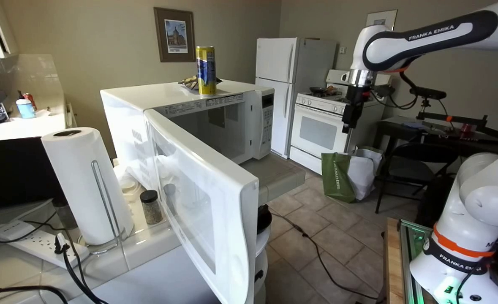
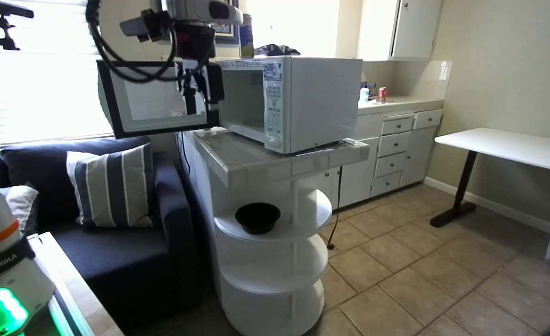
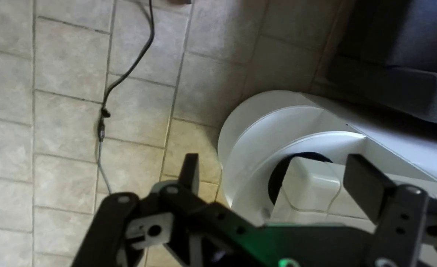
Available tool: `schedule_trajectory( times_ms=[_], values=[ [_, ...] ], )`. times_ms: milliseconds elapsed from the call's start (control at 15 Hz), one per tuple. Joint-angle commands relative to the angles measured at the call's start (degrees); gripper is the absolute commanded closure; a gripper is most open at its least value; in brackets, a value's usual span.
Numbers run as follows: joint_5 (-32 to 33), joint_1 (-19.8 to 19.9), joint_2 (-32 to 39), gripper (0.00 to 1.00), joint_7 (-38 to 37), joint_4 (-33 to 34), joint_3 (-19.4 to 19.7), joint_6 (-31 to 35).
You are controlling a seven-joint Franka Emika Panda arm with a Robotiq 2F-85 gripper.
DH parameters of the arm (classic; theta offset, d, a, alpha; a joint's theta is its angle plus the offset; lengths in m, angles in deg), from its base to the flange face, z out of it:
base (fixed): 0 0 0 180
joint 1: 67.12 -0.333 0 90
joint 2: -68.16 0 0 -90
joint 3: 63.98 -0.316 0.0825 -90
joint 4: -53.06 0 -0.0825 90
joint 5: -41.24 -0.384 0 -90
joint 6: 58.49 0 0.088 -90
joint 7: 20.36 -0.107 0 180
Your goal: Put the black bowl in the microwave.
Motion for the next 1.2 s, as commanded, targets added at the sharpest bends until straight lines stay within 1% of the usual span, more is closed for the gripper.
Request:
schedule_trajectory(
  times_ms=[0, 200, 333, 467, 600, 667, 733, 800, 867, 1133],
  values=[
    [-8.5, 0.1, 8.8, 0.00, 6.3, -0.9, 6.8, 6.3],
    [-19.8, -0.4, 17.1, 0.00, 14.9, 0.2, 12.1, 9.8],
    [-27.1, 0.3, 23.0, 0.00, 19.0, 0.8, 13.3, 11.8],
    [-35.7, 1.0, 28.8, 0.00, 20.5, 1.7, 13.3, 13.5],
    [-41.5, 2.8, 34.4, 0.00, 21.9, 3.1, 11.2, 15.0],
    [-43.4, 3.8, 36.9, 0.00, 22.2, 3.8, 9.8, 16.6],
    [-38.8, 5.3, 30.4, 0.00, 20.1, 0.9, 8.6, 15.1],
    [-39.2, 6.2, 32.3, 0.00, 20.2, 1.5, 7.4, 15.5],
    [-39.2, 6.7, 32.8, 0.00, 20.2, 1.6, 6.7, 15.5],
    [-39.2, 7.2, 31.3, 0.00, 20.2, 1.6, 6.6, 15.5]
  ],
)
